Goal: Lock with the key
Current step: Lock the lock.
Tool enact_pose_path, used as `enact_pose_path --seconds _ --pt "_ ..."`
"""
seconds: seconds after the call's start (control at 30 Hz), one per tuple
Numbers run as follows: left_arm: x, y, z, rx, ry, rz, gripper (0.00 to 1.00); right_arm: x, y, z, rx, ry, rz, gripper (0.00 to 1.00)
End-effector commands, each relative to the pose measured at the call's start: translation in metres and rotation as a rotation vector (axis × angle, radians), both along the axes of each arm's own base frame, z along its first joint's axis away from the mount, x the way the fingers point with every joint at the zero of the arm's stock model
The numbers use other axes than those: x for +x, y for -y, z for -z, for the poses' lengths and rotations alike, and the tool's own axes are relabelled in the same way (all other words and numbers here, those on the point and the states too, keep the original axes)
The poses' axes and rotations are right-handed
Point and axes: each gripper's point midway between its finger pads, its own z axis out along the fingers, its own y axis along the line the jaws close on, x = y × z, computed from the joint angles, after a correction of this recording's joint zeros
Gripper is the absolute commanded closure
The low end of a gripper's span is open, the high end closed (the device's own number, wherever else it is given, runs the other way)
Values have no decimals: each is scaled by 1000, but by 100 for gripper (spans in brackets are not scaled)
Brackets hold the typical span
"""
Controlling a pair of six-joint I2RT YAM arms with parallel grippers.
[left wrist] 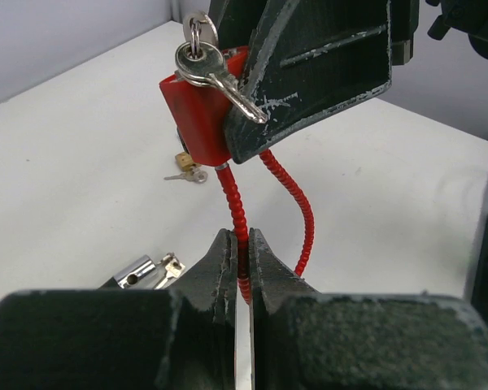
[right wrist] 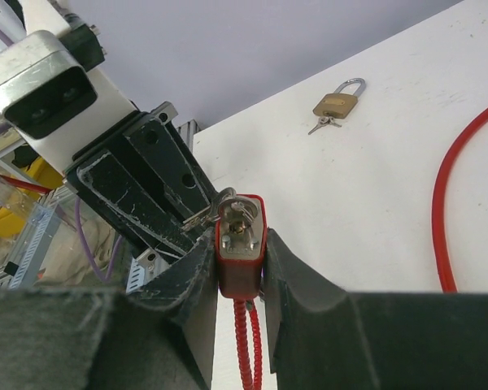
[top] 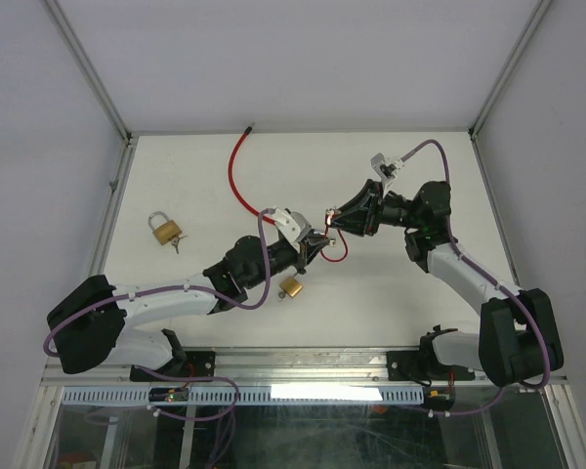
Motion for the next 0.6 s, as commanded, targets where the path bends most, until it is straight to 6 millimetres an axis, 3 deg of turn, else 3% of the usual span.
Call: enact_pose_path --seconds 0.0,0.17,0.37,0.57 --pt "10 -9 -136 -328 237 -132 100 -3 -3 16 -21 -52 -18 100" --pt "-2 -16 -152 -470 165 -91 100 0 -1 18 -22 -50 -9 100" --pt "-21 -31 -166 -612 81 85 100 -2 1 13 -14 -48 -19 100" --pt "-17 -24 -163 -579 125 129 100 -5 0 9 -8 -66 -37 100"
